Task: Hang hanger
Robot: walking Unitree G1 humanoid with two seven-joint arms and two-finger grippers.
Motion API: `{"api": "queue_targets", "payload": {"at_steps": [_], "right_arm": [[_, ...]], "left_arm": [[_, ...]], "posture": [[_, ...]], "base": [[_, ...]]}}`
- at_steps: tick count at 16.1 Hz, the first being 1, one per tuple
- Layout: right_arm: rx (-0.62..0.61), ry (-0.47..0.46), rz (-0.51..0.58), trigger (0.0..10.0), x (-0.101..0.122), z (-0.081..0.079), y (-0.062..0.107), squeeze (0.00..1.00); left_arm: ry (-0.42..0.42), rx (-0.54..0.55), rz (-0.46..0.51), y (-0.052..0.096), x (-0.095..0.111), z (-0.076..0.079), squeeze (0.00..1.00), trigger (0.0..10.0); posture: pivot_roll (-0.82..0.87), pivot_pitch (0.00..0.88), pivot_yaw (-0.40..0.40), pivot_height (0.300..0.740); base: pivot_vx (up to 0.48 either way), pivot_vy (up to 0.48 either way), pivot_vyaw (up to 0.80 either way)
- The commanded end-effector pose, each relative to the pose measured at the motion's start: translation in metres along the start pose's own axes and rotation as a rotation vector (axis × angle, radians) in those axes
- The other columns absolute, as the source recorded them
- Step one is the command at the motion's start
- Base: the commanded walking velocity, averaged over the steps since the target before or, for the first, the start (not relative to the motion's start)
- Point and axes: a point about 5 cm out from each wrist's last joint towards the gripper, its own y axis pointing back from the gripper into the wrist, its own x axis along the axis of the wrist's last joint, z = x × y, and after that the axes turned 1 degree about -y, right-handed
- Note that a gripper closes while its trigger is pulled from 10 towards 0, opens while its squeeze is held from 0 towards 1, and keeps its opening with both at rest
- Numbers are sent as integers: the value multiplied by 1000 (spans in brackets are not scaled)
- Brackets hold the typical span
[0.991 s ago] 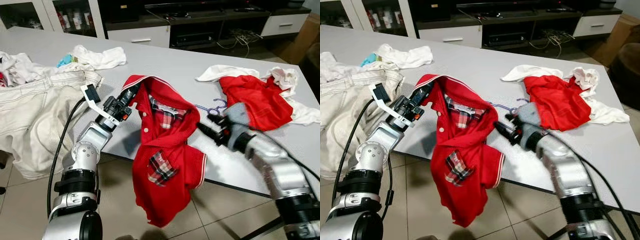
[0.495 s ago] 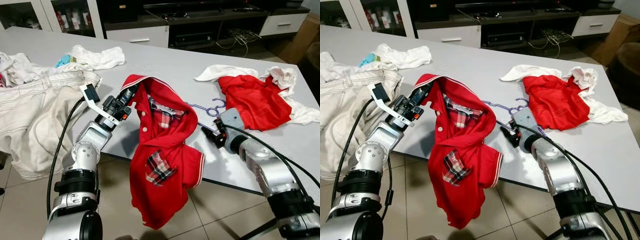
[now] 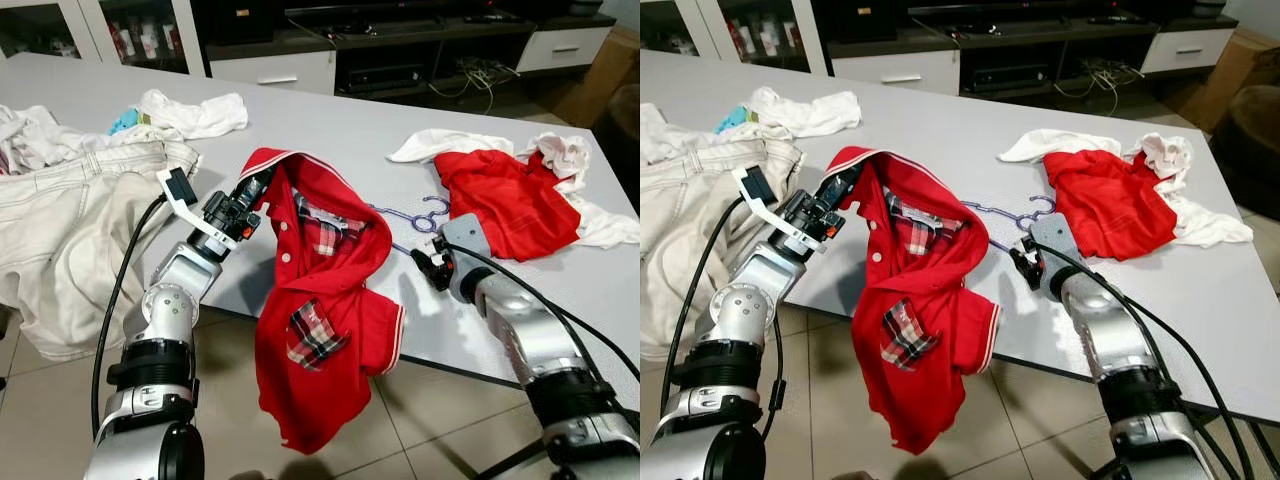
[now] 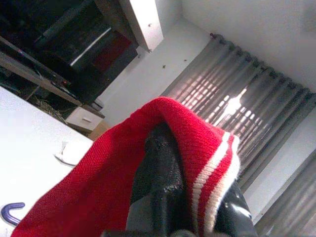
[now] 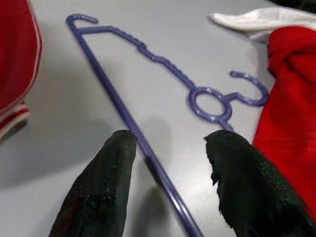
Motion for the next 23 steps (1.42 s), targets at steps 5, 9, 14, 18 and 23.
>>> {"api": "queue_targets", "payload": {"at_steps": [5, 9, 14, 18, 23], "right_arm": [[-76, 2, 19, 10000, 9, 4, -11, 0], [-96, -9, -67, 10000, -9, 4, -12, 0], [-55, -23, -151, 10000, -33, 3, -5, 0], [-32, -74, -183, 10000, -42, 11, 6, 0], [48, -94, -164, 10000, -33, 12, 14, 0]], "left_arm": [[-6, -3, 27, -1, 2, 2, 0, 0], [-4, -2, 26, -1, 1, 2, 0, 0], [-6, -12, 16, -4, 2, 3, 0, 0], [-5, -14, 12, -5, 1, 2, 0, 0], [-2, -18, 11, -6, 1, 3, 0, 0]], "posture": [[-40, 0, -28, 740], [-45, 0, -21, 740], [-54, 0, -11, 740], [-64, 0, -4, 740], [-71, 0, -3, 740]], "base": [[0, 0, 0], [0, 0, 0], [0, 0, 0], [0, 0, 0], [0, 0, 0]]}}
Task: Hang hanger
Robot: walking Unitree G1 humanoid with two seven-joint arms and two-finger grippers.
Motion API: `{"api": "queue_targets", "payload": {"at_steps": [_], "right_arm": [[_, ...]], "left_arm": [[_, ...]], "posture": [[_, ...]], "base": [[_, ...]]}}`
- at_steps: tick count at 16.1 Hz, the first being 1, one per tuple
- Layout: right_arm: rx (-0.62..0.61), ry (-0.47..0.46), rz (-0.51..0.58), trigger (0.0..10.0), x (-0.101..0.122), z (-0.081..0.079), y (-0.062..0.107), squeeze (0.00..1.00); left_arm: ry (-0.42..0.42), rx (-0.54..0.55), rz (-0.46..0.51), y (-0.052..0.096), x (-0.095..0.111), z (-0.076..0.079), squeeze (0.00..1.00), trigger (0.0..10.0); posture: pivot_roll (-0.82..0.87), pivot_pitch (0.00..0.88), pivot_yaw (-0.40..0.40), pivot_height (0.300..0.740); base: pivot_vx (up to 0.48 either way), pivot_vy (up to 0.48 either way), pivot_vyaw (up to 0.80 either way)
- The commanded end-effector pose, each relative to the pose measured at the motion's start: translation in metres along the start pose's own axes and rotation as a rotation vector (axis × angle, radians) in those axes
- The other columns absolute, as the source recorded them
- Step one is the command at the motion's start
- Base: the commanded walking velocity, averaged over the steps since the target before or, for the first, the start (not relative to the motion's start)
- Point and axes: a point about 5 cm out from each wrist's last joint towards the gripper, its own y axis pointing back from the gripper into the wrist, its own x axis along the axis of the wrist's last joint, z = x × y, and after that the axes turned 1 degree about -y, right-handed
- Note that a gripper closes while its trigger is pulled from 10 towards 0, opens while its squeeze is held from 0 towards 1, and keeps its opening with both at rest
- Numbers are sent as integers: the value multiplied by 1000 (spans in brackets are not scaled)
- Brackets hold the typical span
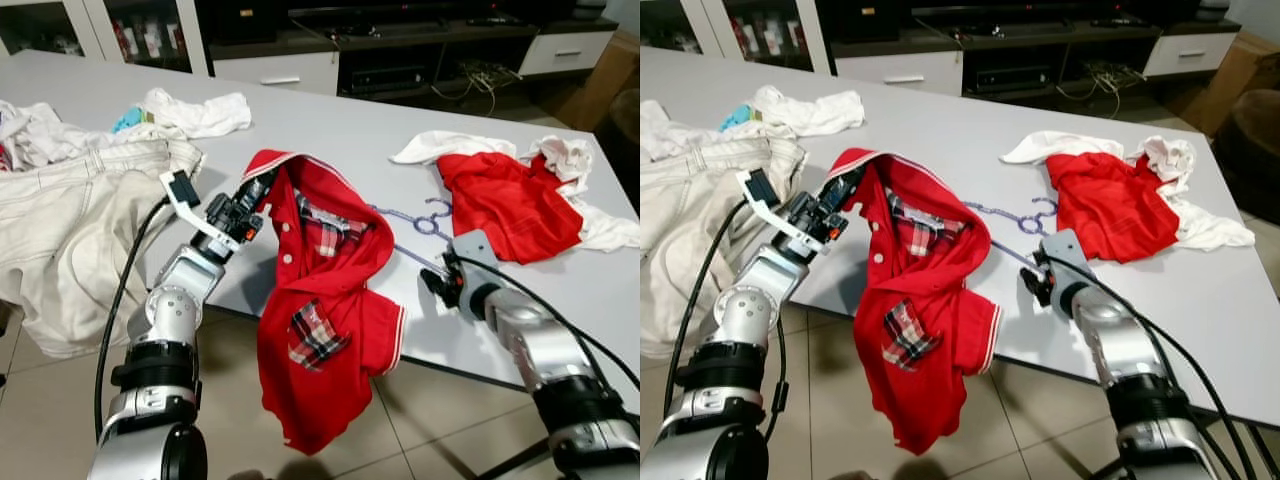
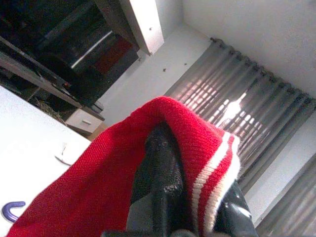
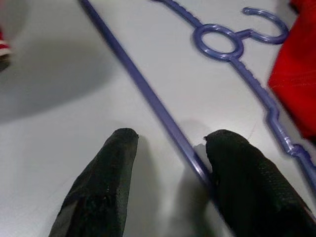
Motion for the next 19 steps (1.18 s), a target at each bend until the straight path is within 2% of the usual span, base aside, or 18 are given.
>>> {"api": "queue_targets", "payload": {"at_steps": [1, 3, 6, 10, 11, 12, 14, 17, 19], "right_arm": [[62, 0, -16, 10000, 1, -2, 5, 0], [166, 15, -19, 10000, 7, -8, 13, 0], [250, 54, -38, 10000, 8, -10, 25, 0], [273, 66, -71, 10000, 7, -3, 38, 0], [245, 86, -47, 10000, 10, 0, 40, 0], [178, 42, -5, 10000, 18, 8, 37, 0], [72, 11, 49, 10000, 29, 18, 30, 0], [22, -2, 49, 10000, 30, 18, 23, 0], [-58, -22, 33, 10000, 25, 17, 11, 0]], "left_arm": [[-12, -19, 9, -6, 5, 2, 0, 0], [-12, -17, 9, -6, 4, 2, 0, 0], [-12, -15, 11, -5, 4, 2, 0, 0], [-12, -15, 11, -5, 4, 2, 0, 0], [-12, -17, 12, -5, 5, 2, 0, 0], [-12, -18, 14, -6, 6, 2, 0, 0], [-11, -18, 16, -6, 6, 1, 0, 0], [-13, -19, 16, -6, 7, 2, 0, 0], [-17, -18, 18, -5, 8, 2, 0, 0]], "posture": [[-71, 0, -3, 740], [-69, 0, -5, 740], [-69, 0, -5, 740], [-69, 0, -5, 740], [-73, 0, -3, 740], [-72, 0, -3, 740], [-71, 0, -1, 740], [-64, 0, -2, 740], [-62, 0, -2, 740]], "base": [[0, 0, 0], [0, 0, 0], [0, 0, 0], [0, 0, 0], [0, 0, 0], [0, 0, 0], [0, 0, 0], [0, 0, 0], [0, 0, 0]]}}
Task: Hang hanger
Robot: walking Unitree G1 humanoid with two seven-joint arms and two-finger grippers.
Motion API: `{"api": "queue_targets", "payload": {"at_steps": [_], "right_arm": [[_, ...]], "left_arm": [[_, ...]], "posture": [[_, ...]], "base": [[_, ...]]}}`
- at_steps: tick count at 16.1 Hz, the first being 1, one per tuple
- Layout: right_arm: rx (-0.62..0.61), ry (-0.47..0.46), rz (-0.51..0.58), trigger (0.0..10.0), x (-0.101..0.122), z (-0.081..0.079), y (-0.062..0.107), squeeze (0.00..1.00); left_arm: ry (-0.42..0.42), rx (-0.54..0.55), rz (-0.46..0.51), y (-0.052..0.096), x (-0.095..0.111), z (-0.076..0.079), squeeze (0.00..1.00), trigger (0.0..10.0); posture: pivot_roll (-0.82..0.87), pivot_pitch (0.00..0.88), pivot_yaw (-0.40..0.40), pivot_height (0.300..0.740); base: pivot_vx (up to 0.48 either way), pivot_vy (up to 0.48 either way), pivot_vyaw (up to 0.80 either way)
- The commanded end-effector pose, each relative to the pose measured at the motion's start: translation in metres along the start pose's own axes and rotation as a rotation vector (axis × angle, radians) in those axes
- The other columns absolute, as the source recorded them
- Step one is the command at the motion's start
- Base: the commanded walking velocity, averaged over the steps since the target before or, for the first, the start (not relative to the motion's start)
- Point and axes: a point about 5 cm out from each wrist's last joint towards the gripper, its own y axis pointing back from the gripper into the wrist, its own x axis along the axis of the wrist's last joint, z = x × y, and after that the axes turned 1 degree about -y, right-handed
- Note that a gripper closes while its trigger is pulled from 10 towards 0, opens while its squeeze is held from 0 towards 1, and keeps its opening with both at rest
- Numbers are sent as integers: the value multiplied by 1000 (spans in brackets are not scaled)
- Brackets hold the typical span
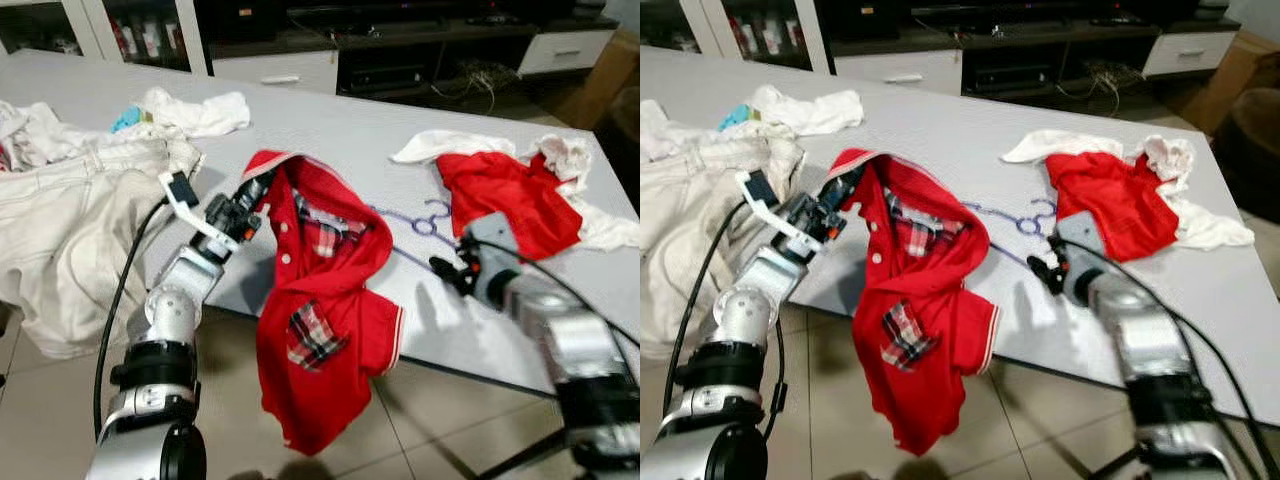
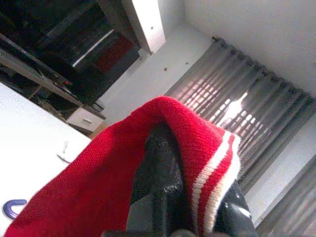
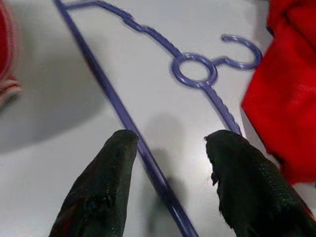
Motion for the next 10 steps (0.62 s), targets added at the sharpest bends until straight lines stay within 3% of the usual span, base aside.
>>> {"api": "queue_targets", "payload": {"at_steps": [1, 4, 10], "right_arm": [[-40, 6, 7, 10000, 3, 5, -1, 0], [-7, 11, -49, 10000, -12, -6, -7, 0], [125, 31, -148, 10000, -33, -9, 9, 0]], "left_arm": [[-20, -23, 21, -5, 8, 3, 0, 0], [-22, -22, 22, -5, 8, 4, 0, 0], [-18, -22, 20, -6, 7, 4, 0, 0]], "posture": [[-62, 0, -2, 740], [-55, 0, -4, 740], [-66, 0, 0, 740]], "base": [[0, 0, 0], [0, 0, 0], [0, 0, 0]]}}
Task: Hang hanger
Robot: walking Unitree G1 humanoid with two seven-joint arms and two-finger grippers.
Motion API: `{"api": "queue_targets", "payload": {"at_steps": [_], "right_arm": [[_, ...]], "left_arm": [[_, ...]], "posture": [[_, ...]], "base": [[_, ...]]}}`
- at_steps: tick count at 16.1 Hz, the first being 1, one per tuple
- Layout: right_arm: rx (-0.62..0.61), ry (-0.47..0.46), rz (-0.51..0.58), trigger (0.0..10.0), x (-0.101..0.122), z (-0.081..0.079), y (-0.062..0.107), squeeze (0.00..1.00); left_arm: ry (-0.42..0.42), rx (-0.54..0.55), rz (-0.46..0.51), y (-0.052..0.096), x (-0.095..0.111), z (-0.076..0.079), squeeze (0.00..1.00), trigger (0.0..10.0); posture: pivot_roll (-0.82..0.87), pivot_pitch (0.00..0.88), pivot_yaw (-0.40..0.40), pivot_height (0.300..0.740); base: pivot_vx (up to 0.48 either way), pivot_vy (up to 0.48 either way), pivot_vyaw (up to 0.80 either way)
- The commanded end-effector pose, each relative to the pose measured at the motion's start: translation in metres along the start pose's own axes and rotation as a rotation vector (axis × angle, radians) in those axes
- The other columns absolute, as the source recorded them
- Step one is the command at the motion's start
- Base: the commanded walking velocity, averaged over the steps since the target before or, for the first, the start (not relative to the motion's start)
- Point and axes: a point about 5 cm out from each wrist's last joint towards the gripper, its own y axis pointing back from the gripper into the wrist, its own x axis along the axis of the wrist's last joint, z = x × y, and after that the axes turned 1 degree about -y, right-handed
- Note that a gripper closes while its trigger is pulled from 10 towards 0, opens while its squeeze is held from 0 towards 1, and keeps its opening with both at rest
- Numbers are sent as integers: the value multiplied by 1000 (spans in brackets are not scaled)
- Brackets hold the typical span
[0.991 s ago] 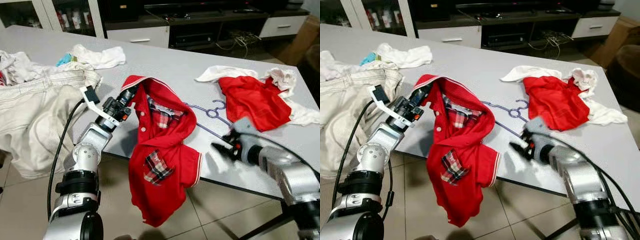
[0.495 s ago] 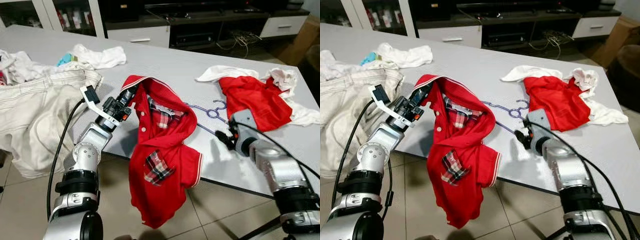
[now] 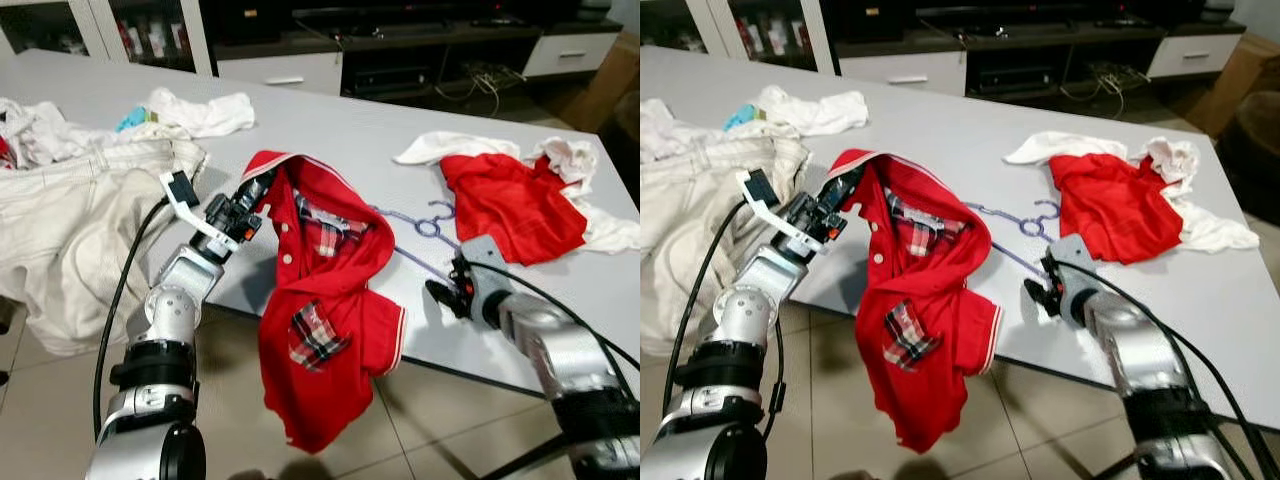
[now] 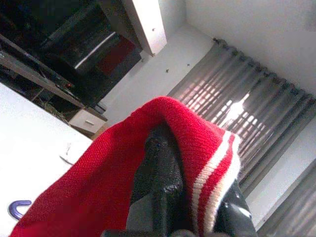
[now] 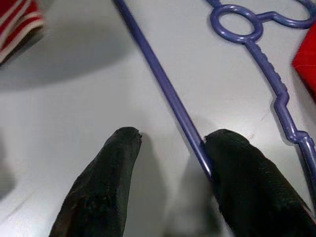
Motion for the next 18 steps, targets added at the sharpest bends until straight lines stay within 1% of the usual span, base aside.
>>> {"api": "queue_targets", "payload": {"at_steps": [1, 6, 9, 10, 11, 13, 15, 18], "right_arm": [[63, 7, -65, 10000, -13, -5, 3, 0], [111, 4, -99, 10000, -17, -2, 14, 0], [208, 28, -113, 10000, -20, -11, 24, 0], [223, 31, -115, 10000, -20, -13, 25, 0], [291, 51, -113, 10000, -19, -21, 32, 0], [340, 73, -102, 10000, -16, -27, 39, 0], [328, 52, -64, 10000, -6, -21, 43, 0], [274, 37, 1, 10000, 14, -1, 52, 0]], "left_arm": [[-16, -24, 19, -6, 7, 4, 0, 0], [-15, -23, 20, -6, 7, 4, 0, 0], [-17, -21, 20, -5, 7, 3, 0, 0], [-17, -20, 20, -5, 8, 3, 0, 0], [-18, -21, 19, -5, 8, 3, 0, 0], [-15, -23, 16, -6, 7, 3, 0, 0], [-12, -26, 13, -7, 5, 4, 0, 0], [-10, -27, 14, -7, 5, 4, 0, 0]], "posture": [[-66, 0, 0, 740], [-63, 0, -3, 740], [-63, 0, 1, 740], [-63, 0, 1, 740], [-68, 0, 4, 740], [-74, 0, 6, 740], [-76, 0, 5, 740], [-75, 0, 3, 740]], "base": [[0, 0, 0], [0, 0, 0], [0, 0, 0], [0, 0, 0], [0, 0, 0], [0, 0, 0], [0, 0, 0], [0, 0, 0]]}}
